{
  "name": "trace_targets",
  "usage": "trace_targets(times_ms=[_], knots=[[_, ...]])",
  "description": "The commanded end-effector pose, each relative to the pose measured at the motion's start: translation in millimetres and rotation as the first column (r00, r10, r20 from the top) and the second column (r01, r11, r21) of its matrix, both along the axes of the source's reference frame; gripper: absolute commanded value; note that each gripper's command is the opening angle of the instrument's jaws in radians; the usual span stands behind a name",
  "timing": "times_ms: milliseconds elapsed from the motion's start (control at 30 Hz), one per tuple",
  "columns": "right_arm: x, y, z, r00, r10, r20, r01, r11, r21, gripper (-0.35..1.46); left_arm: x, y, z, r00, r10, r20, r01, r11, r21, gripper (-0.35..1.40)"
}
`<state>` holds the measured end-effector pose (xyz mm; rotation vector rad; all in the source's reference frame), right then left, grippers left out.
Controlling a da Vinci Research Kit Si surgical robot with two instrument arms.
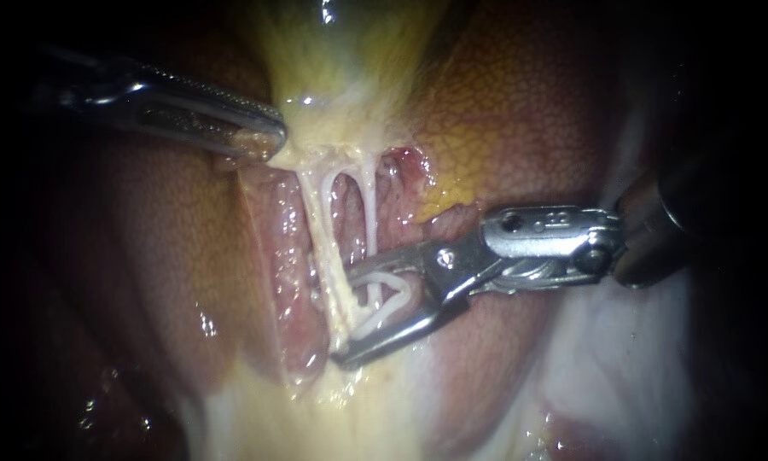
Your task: Clipping first clip left tube
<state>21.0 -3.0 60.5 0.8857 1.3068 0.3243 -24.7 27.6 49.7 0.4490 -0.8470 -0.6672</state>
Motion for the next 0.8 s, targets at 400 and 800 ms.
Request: trace_targets(times_ms=[400, 800], knots=[[0.4, -1.3, -1.6, 0.9941, -0.043, -0.100, 0.049, 0.998, 0.051, 0.50, 0.0, 0.0, 0.0, 1.0000, 0.000, 0.000, 0.000, 1.000, 0.000, -0.35], [1.2, -2.1, -3.2, 0.9924, -0.054, -0.110, 0.062, 0.996, 0.071, 0.39, 0.0, 0.0, 0.0, 1.0000, 0.000, 0.000, 0.000, 1.000, 0.000, -0.35]])
